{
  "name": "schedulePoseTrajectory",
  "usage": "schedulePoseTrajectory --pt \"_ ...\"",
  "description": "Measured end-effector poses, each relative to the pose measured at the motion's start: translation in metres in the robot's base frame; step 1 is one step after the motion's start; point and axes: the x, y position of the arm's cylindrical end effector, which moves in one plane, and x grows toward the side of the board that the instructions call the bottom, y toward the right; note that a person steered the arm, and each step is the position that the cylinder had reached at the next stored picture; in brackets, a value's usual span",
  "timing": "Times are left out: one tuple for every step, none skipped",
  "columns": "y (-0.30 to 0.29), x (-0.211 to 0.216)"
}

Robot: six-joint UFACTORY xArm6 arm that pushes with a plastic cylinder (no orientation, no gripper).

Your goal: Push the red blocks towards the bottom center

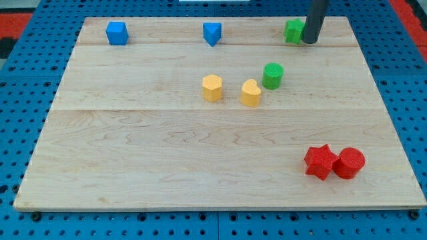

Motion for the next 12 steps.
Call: schedulePoseTrajectory --pt "0.000 0.002" --pt "0.002 0.002" --pt "0.002 0.002" --pt "-0.008 0.004" --pt "-0.040 0.010" --pt "-0.038 0.045" --pt "0.004 0.081" --pt "0.038 0.136" --pt "0.073 0.211" --pt "0.091 0.274" --pt "0.050 0.290" --pt "-0.022 0.267"
